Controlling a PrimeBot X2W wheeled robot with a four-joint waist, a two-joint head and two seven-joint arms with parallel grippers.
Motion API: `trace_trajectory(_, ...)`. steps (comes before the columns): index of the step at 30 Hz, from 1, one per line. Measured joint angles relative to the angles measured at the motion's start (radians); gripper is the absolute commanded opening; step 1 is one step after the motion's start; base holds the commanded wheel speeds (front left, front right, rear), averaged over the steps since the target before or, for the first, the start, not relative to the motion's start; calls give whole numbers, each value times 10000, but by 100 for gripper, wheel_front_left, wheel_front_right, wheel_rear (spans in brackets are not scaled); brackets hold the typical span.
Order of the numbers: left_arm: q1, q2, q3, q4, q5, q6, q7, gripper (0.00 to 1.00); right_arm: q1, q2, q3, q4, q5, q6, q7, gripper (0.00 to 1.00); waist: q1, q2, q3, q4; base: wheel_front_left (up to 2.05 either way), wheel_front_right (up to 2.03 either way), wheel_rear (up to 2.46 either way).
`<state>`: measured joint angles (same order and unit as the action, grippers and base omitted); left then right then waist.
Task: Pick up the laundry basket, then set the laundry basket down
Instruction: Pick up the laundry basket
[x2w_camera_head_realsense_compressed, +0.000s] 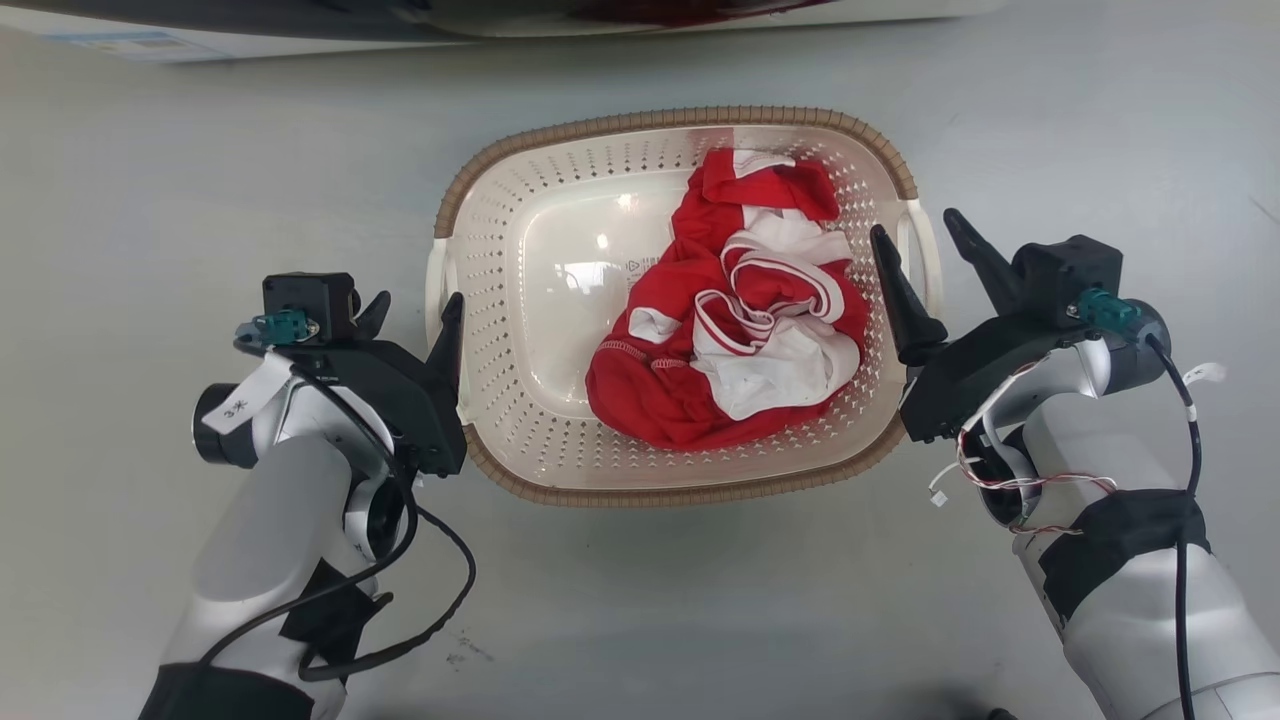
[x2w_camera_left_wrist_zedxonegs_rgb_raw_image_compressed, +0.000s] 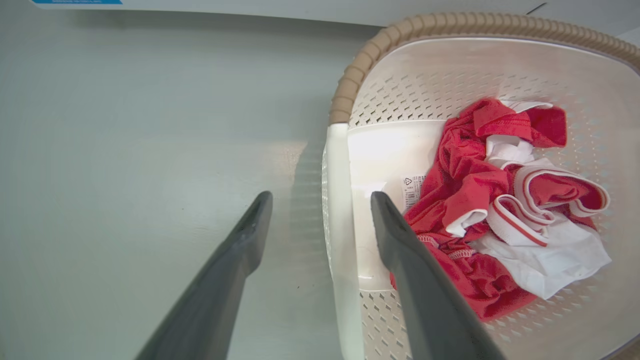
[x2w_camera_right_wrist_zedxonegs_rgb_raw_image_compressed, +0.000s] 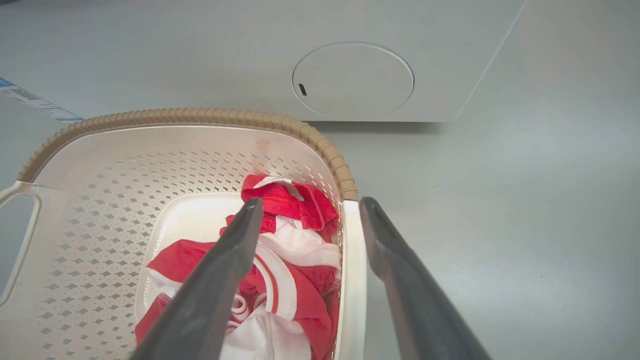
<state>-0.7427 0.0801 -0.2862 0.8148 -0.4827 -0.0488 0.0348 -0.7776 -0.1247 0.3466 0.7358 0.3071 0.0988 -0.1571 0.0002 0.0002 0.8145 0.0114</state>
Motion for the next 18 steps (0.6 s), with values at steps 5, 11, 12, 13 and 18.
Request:
trace_trajectory(5, -302, -23, -29, 560, -35, -144, 109, 100, -210, 109, 115, 522, 4, 71, -44, 100, -2, 0, 304, -42, 0, 0, 0)
trace_trajectory(11, -719, -75, -23, 1062, -94, -230, 121, 100, -535, 146, 173, 1047, 17, 117, -127, 100, -1, 0, 660, -76, 0, 0, 0)
trace_trajectory(12, -796, -86, -25, 1126, -94, -234, 121, 100, -549, 150, 174, 1131, 17, 125, -128, 100, -1, 0, 715, -76, 0, 0, 0)
trace_trajectory(13, -874, -98, -27, 1202, -96, -278, 121, 100, -569, 150, 178, 1225, 19, 127, -128, 100, -1, 0, 769, -75, 0, 0, 0)
trace_trajectory(18, -1244, -159, -31, 1611, -146, -330, 69, 47, -913, 165, 267, 1662, 21, 159, -247, 100, -1, -1, 1002, -32, 0, 0, 0)
